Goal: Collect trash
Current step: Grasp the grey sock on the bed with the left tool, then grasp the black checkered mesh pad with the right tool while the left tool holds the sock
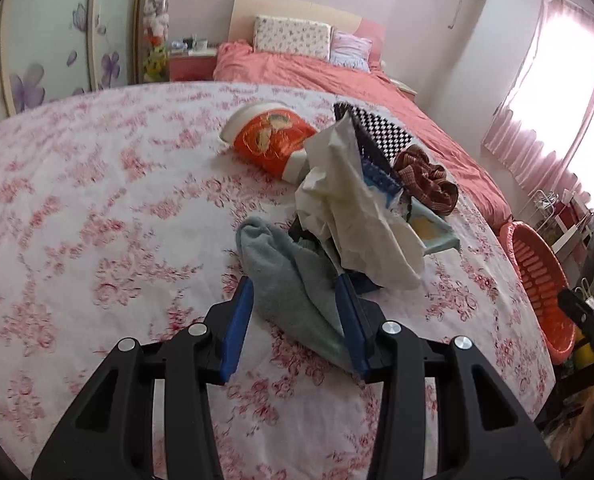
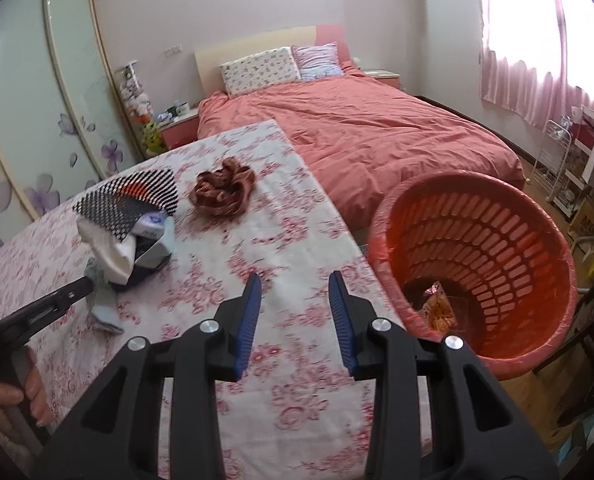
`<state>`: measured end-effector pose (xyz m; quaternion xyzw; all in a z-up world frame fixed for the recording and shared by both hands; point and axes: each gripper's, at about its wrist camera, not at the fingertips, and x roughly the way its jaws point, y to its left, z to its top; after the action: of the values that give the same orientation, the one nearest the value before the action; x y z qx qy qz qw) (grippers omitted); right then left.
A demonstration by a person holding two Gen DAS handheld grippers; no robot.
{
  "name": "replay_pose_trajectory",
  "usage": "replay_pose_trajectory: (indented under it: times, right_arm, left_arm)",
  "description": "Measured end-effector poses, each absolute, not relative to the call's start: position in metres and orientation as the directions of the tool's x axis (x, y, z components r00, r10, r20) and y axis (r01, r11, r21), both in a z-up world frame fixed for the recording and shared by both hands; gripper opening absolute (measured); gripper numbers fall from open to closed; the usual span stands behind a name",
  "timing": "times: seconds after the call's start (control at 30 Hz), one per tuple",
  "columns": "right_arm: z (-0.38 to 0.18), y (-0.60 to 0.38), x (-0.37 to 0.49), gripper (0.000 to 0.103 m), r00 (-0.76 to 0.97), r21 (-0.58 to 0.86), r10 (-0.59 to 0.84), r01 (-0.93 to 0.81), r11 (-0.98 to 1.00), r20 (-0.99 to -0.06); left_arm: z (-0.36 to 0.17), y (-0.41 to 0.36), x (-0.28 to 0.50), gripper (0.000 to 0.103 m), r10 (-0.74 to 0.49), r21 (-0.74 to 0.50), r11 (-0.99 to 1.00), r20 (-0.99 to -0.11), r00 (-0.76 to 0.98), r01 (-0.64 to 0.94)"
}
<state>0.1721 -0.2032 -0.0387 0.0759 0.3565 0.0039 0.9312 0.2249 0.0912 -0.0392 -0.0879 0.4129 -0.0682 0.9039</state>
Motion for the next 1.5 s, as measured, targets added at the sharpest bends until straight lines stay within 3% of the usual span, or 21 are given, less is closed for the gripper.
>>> replay_pose_trajectory:
  times: [0.13,0.23,0.3,0.37,1.13,1.5]
  right_arm:
    - [-0.04,-0.194,0.175,0.035,0.741,0.128,0.063,0.03,0.991,-0.669]
    - [-0.041,-0.188,0.178,0.035,0.738,0.122,0.069,0.019,0.992,-0.672]
    - [-0.041,-0.183,0.179,0.035,0.735,0.119,0.073,0.01,0.993,-0.674]
    - [-0.041,-0.178,0.18,0.035,0.734,0.116,0.078,0.001,0.993,-0.675]
    - [-0.02,-0.066,0.224,0.035,0.723,0.13,0.259,-0.23,0.964,-0.641]
    - [-0.035,-0.03,0.255,0.033,0.712,0.05,0.218,-0.25,0.967,-0.667]
  left_arm:
    - [-0.044,0.088,0.228,0.04,-0.182,-0.203,0.978,-0.741,0.646,0.043]
    - [-0.045,0.085,0.229,0.028,-0.153,-0.175,0.984,-0.75,0.643,0.029]
    - [-0.046,0.084,0.229,0.011,-0.144,-0.16,0.987,-0.752,0.644,0.034]
    - [-0.047,0.088,0.228,0.008,-0.144,-0.163,0.986,-0.748,0.648,0.032]
    - [-0.002,0.198,0.191,0.007,-0.039,-0.176,0.979,-0.661,0.75,-0.104]
    - [-0.002,0.218,0.188,0.007,-0.053,-0.205,0.972,-0.658,0.751,-0.112]
